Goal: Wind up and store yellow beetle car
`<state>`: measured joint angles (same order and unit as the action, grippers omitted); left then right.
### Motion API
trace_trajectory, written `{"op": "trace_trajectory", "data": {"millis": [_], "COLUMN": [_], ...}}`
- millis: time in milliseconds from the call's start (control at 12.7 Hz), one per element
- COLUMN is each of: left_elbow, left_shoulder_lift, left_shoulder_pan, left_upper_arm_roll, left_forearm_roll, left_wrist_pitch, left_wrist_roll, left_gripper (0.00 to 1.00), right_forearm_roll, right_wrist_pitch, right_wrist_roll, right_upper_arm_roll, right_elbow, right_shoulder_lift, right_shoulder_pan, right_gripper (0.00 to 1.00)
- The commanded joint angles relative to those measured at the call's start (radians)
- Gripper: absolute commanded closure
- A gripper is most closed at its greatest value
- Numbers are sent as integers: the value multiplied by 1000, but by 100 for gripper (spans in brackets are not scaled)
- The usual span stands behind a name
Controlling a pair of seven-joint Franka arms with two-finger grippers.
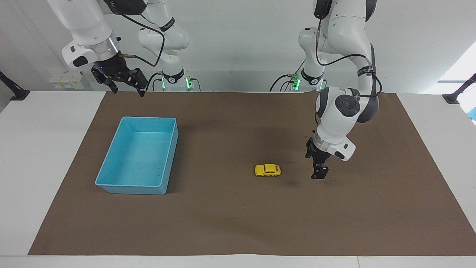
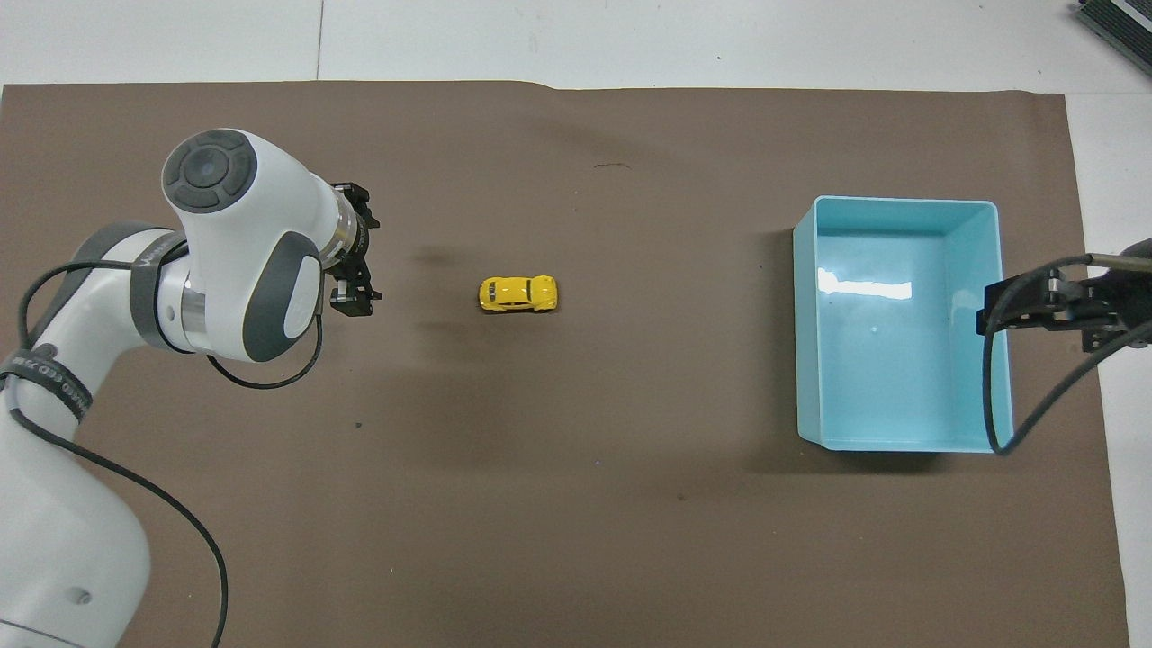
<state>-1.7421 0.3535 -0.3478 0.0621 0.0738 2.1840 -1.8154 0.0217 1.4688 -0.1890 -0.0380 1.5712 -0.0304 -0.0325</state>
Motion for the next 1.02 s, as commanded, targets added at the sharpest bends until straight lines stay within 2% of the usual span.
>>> {"op": "trace_trajectory", "data": {"millis": [0, 708, 945], "left_elbow": [21, 64, 85], "left_shoulder_lift": [-13, -24, -63], "left_shoulder_pan": [13, 16, 47], "left_upper_arm_roll": [-7, -7, -7], "left_forearm_roll": [-5, -8, -2], "left_wrist_pitch": [-27, -24, -30], "left_wrist_roll": [16, 18, 19], "left_gripper": [0, 0, 0], "right_forearm_roll": [27, 27, 27], "right_wrist_pitch": [2, 2, 2], "right_wrist_roll": [17, 17, 17], "right_upper_arm_roll": [1, 1, 0], "right_elbow": [6, 6, 6], "right_shoulder_lift": [-11, -9, -9], "right_shoulder_pan": [-10, -10, -10], "right_gripper": [0, 0, 0]}}
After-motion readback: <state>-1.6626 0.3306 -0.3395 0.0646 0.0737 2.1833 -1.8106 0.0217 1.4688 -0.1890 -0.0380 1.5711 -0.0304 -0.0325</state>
